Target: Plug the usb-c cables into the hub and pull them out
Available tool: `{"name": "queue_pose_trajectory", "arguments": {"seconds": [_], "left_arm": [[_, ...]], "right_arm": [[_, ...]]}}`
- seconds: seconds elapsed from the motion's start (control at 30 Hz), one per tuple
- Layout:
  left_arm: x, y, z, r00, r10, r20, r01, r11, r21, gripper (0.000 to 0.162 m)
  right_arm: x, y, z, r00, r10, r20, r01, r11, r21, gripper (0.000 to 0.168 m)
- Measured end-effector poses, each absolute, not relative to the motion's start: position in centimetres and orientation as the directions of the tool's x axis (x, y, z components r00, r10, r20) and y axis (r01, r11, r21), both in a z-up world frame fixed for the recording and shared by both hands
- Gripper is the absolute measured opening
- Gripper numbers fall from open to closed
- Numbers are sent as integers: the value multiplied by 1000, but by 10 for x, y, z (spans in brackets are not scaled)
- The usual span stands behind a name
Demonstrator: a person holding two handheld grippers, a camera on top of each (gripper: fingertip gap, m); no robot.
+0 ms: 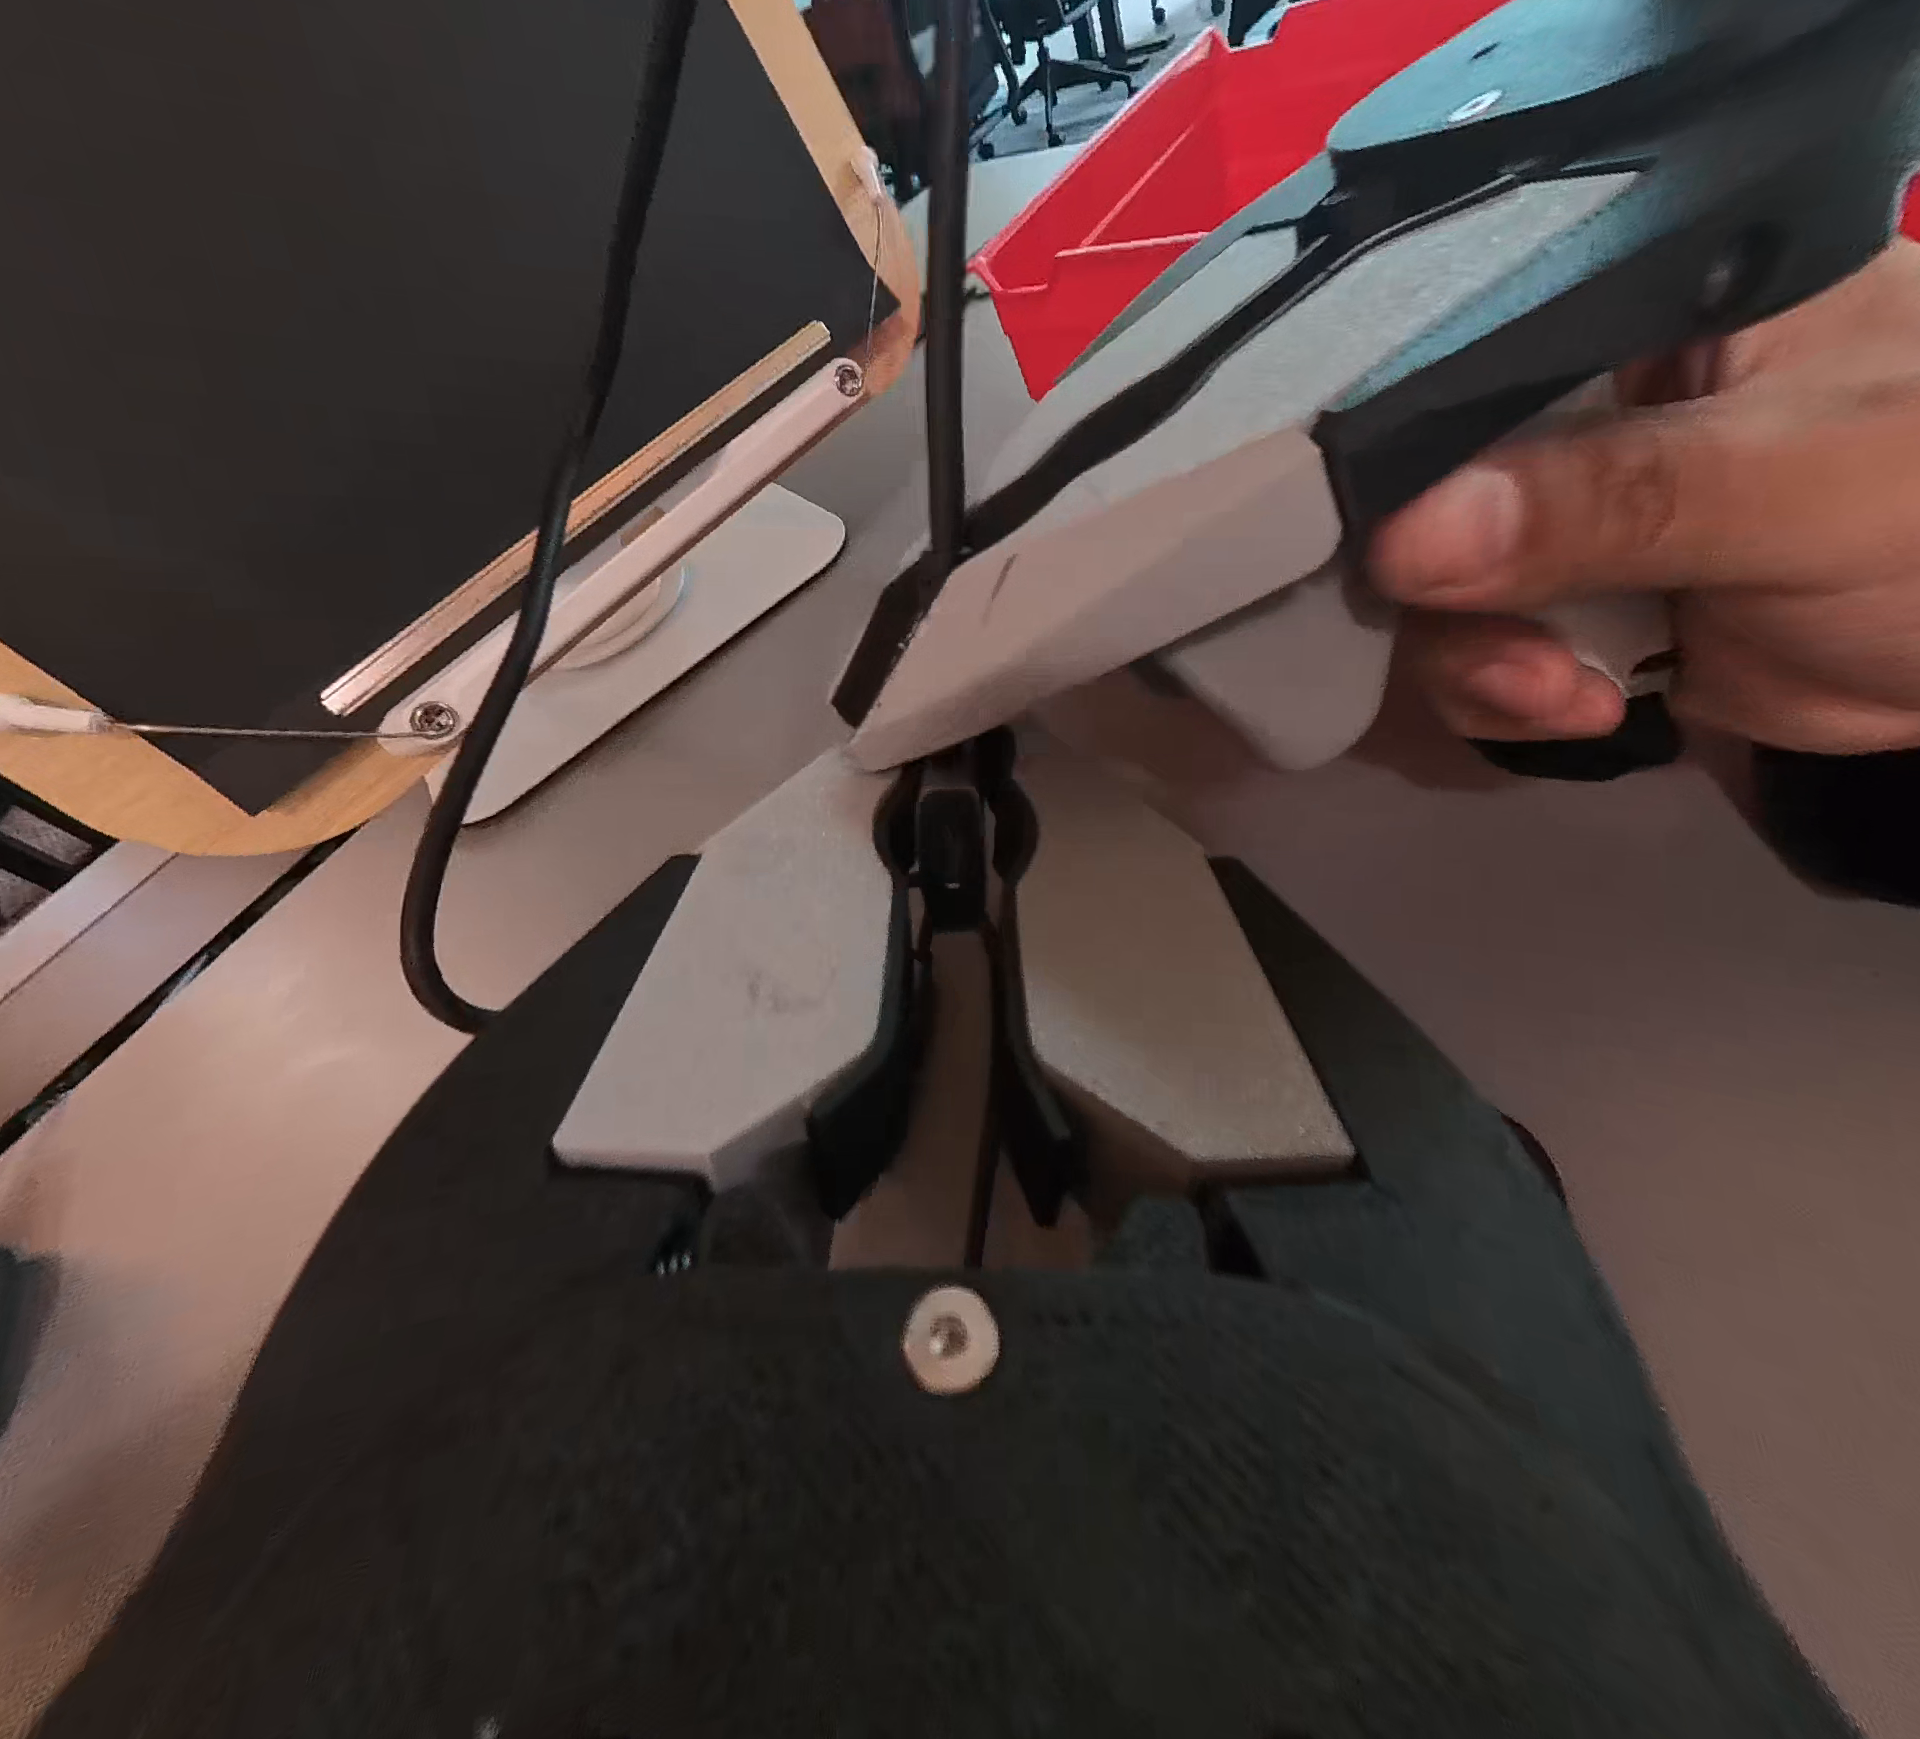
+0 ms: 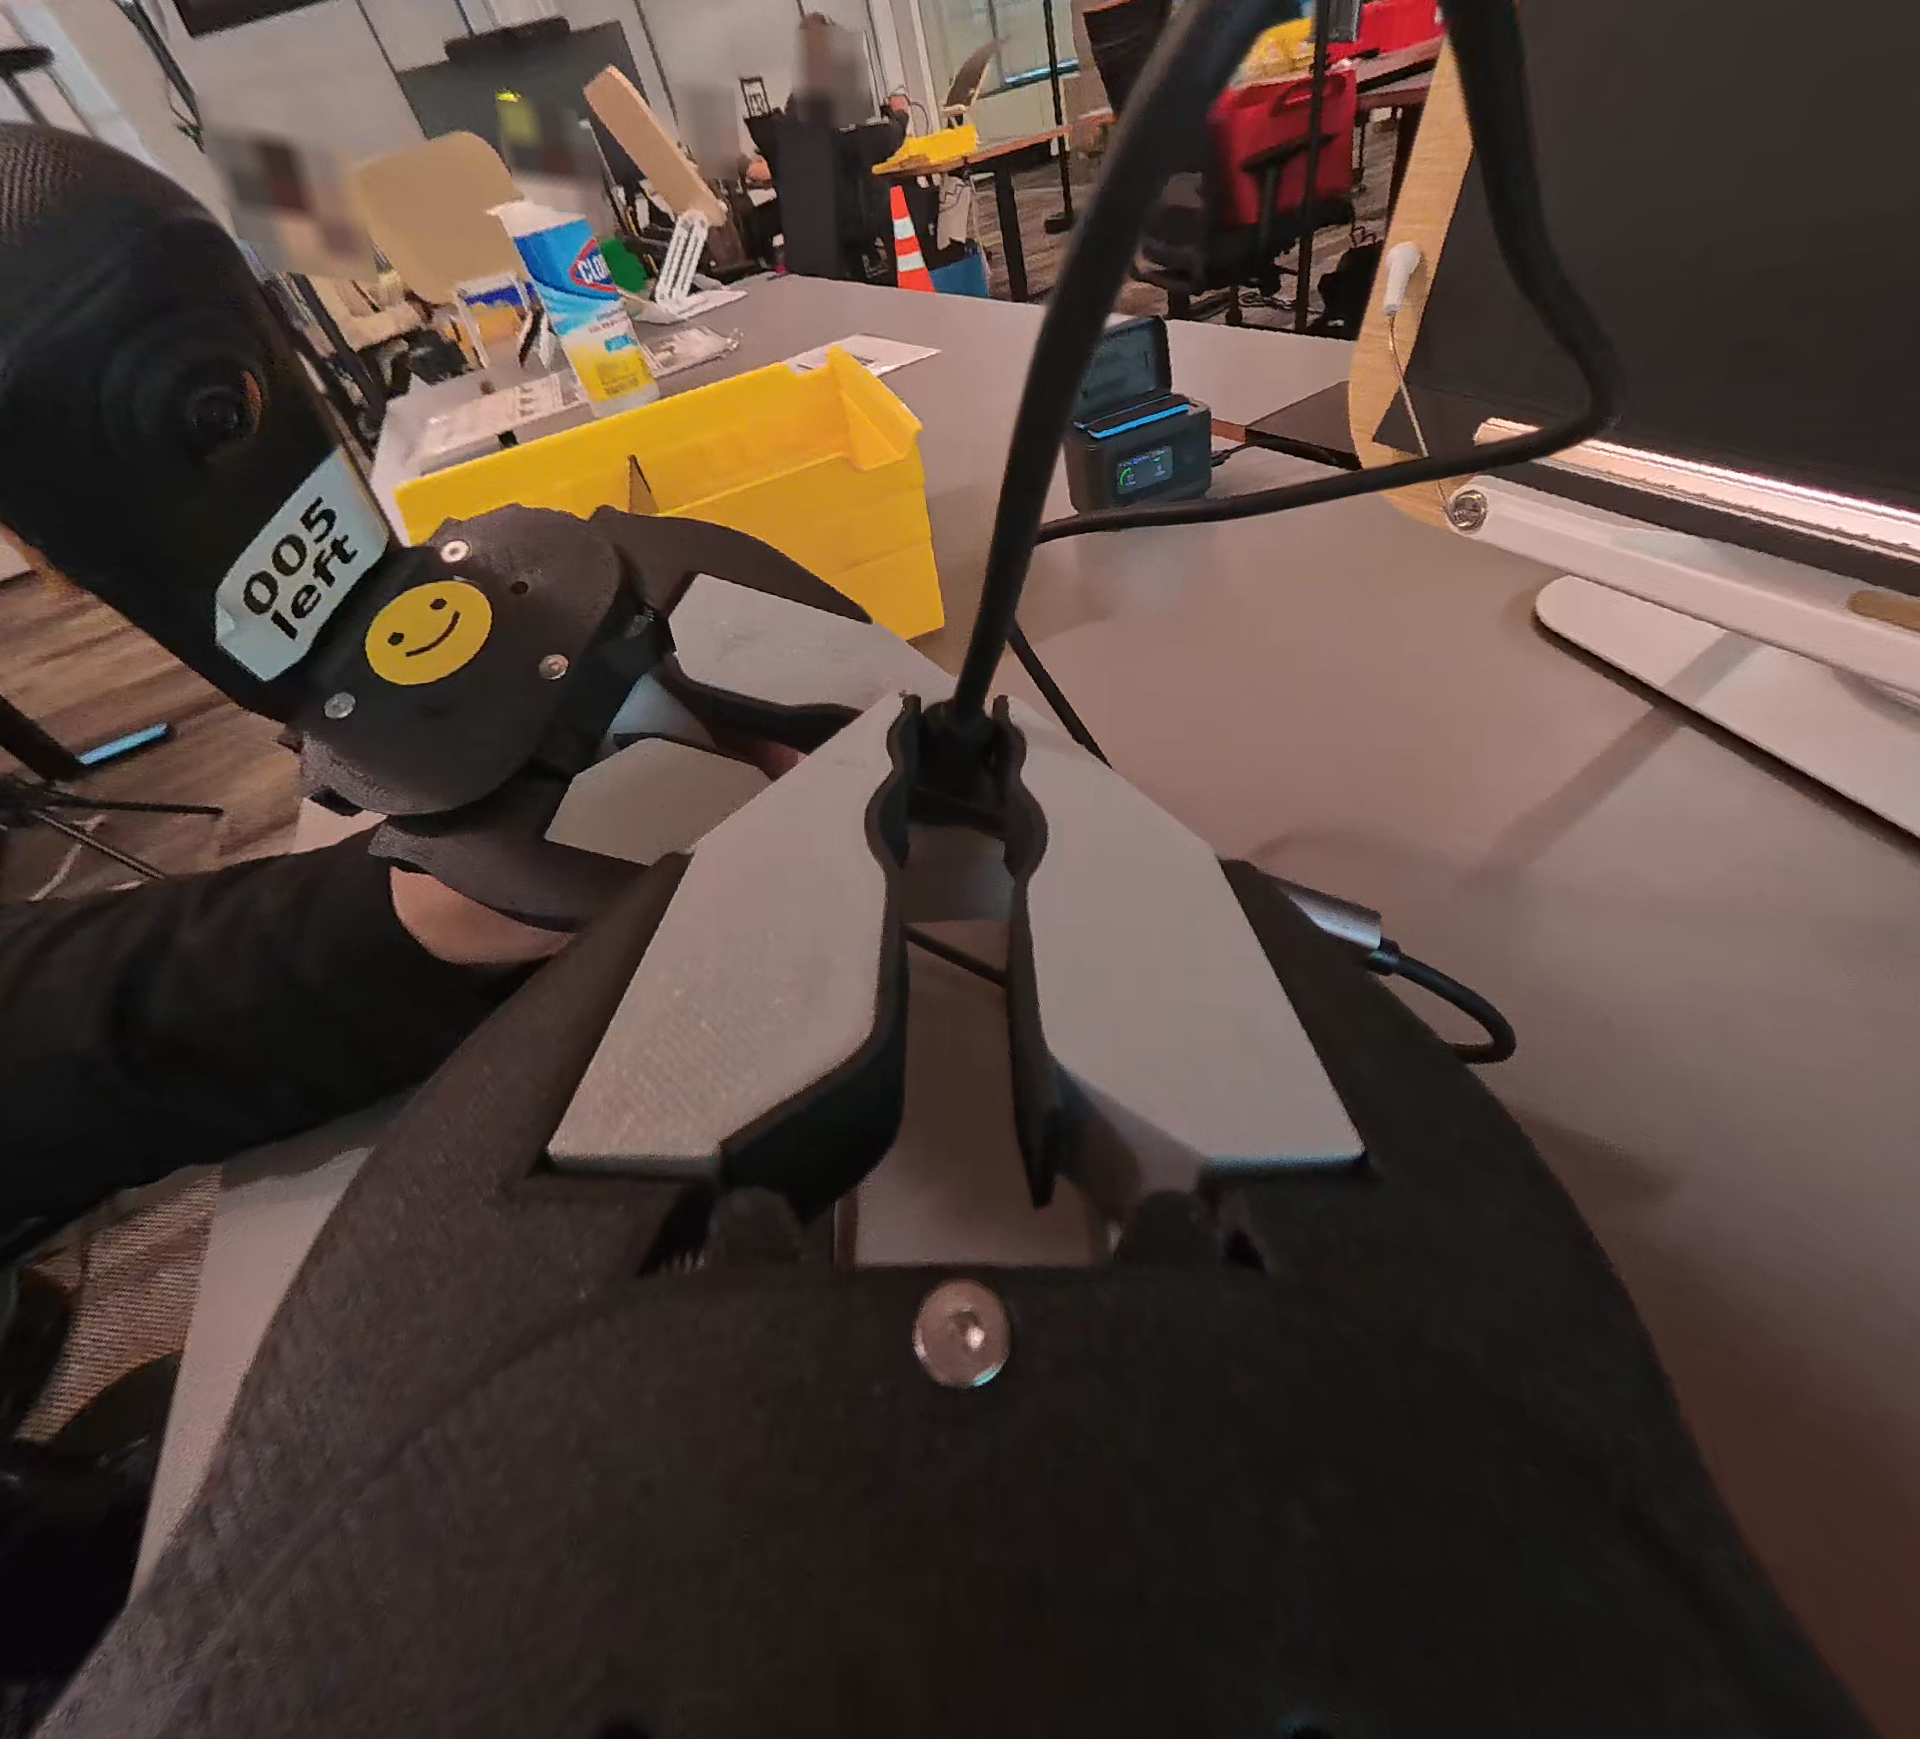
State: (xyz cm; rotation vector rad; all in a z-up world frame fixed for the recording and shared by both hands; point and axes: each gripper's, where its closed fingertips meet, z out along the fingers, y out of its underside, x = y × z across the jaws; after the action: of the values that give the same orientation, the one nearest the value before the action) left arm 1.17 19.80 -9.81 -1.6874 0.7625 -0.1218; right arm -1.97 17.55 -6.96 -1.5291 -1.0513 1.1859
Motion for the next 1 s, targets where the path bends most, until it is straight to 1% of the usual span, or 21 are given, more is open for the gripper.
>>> {"name": "queue_pose_trajectory", "arguments": {"seconds": [0.17,0.27,0.37,0.73,0.87,0.93,1.0], "left_arm": [[13,201,-106,780,-543,-311,-422,-90,-902,8],[8,204,-104,778,-487,-398,-488,-68,-870,12],[7,204,-101,779,-466,-420,-500,-56,-864,10],[5,205,-99,779,-437,-450,-517,-41,-855,11],[5,203,-100,778,-455,-433,-509,-54,-859,6],[4,201,-101,792,-473,-386,-480,-91,-872,6],[6,201,-102,799,-480,-362,-465,-113,-878,6]], "right_arm": [[-22,175,-73,208,966,-152,122,-180,-976,10],[-20,183,-73,296,953,-63,144,-110,-983,10],[-20,181,-71,293,955,-34,140,-78,-987,10],[-17,185,-71,317,947,-46,141,-95,-985,10],[-18,184,-72,292,953,-82,133,-125,-983,10],[-19,182,-72,271,957,-106,128,-145,-981,10],[-18,183,-72,257,952,-165,112,-198,-974,9]]}}
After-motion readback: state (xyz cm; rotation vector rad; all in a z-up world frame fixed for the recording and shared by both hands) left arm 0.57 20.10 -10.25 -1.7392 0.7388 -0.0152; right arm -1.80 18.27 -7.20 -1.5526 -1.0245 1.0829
